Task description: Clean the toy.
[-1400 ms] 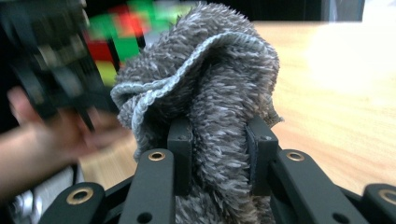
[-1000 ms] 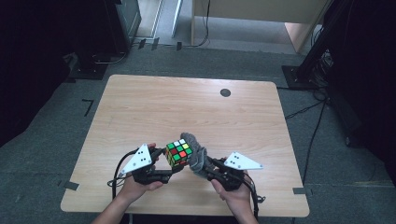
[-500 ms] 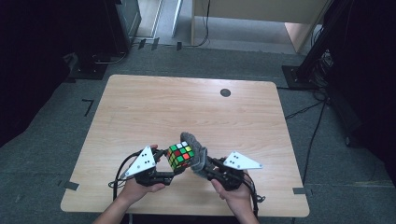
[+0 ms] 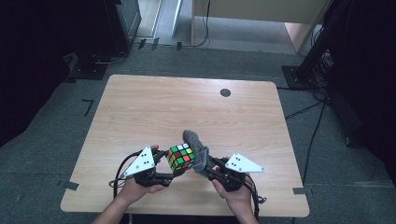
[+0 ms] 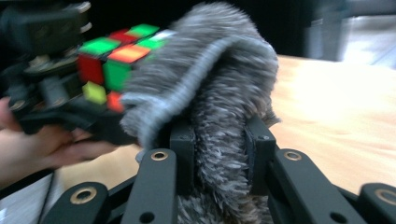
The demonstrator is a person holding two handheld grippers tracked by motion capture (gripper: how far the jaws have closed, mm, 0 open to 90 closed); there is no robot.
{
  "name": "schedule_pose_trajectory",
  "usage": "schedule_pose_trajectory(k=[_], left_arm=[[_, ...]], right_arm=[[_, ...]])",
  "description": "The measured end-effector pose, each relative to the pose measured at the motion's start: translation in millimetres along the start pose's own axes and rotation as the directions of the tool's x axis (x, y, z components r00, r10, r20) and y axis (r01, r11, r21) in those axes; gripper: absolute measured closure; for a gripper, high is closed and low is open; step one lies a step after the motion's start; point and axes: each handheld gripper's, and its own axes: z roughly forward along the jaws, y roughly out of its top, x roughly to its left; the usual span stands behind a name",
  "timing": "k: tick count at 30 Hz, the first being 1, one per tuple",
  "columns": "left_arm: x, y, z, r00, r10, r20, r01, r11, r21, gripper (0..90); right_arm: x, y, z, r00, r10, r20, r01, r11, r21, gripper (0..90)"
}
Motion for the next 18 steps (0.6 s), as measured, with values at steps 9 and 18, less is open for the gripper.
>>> schedule_pose_trajectory(k=[9, 18], left_arm=[[8.8, 2.1, -7.6, 0.9983, -0.057, -0.013, 0.056, 0.9977, -0.037, 34.2], [13.9, 0.6, -7.7, 0.9934, -0.114, -0.011, 0.113, 0.9924, -0.049, 34.2]], right_arm=[[-1.2, -8.4, 12.2, 0.9993, -0.036, -0.008, 0.037, 0.990, 0.134, 71.0], [2.4, -14.5, 17.0, 0.9986, -0.005, -0.053, 0.011, 0.993, 0.119, 71.3]])
